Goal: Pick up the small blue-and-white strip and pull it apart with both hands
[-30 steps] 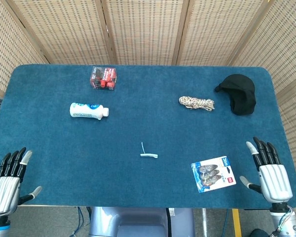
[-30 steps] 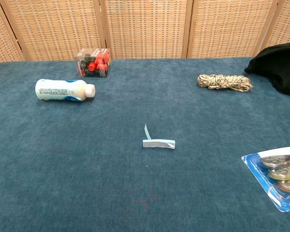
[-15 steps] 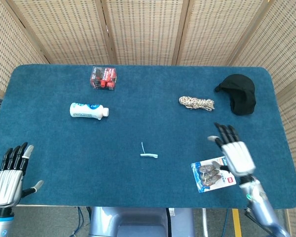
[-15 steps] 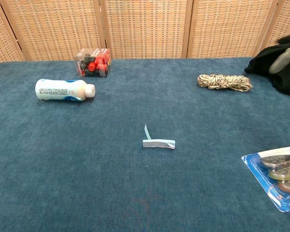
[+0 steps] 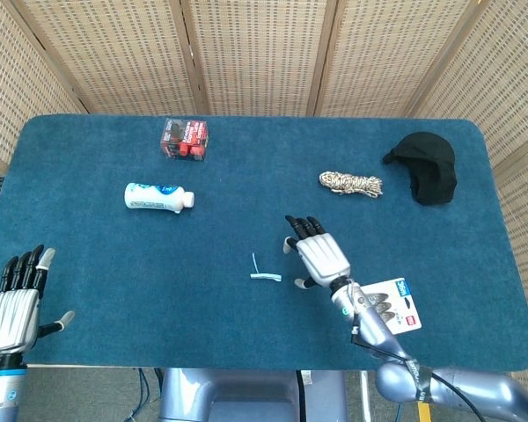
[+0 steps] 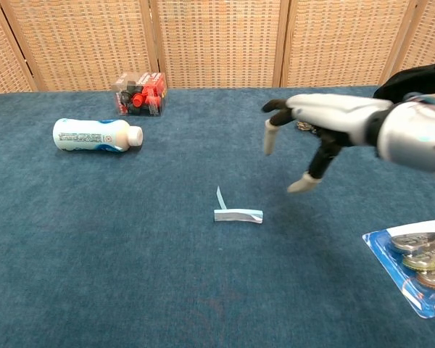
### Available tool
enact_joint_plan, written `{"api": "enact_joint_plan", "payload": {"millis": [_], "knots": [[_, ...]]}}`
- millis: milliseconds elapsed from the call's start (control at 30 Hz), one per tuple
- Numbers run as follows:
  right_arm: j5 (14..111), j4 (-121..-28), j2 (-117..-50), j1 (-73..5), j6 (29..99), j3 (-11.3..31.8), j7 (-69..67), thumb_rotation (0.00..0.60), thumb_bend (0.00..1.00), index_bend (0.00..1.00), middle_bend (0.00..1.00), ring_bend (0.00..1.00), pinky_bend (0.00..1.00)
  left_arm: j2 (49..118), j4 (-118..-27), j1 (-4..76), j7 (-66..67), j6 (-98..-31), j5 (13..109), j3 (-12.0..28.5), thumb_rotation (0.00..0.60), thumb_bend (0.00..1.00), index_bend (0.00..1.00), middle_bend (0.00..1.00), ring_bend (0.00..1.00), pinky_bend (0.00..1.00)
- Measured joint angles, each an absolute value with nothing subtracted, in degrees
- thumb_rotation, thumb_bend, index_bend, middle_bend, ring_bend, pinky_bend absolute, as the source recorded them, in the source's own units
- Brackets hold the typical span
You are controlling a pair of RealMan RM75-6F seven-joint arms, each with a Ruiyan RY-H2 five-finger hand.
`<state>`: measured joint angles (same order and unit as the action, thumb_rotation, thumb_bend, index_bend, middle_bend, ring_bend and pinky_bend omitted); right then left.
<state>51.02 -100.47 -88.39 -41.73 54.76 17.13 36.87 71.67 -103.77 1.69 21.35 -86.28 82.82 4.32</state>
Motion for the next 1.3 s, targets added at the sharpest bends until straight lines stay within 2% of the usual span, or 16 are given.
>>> {"api": "enact_joint_plan", "payload": {"millis": [167, 433, 1300], "knots": [[45.0, -99.1, -93.7, -45.8, 57.2, 16.3, 41.0, 0.600, 0.24, 0.42, 0.00, 0.00, 0.00, 71.6, -104.0, 1.9, 21.7, -86.3, 82.7, 4.0, 0.600, 0.00, 0.00, 0.00, 0.00, 0.00], [43.3, -94.4, -98.0, -48.0, 59.6, 14.5, 42.2, 0.600, 0.31, 0.44, 0.00, 0.00, 0.00, 71.6, -104.0, 1.9, 21.5, -86.8, 83.2, 3.5, 0.600, 0.00, 0.00, 0.00, 0.00, 0.00], [39.4, -85.2, -104.9, -50.1, 61.5, 13.2, 40.9, 0.600, 0.36, 0.47, 0.00, 0.00, 0.00, 71.5, -104.0, 2.3, 21.4, -87.3, 82.6, 3.2, 0.600, 0.00, 0.00, 0.00, 0.00, 0.00]]}}
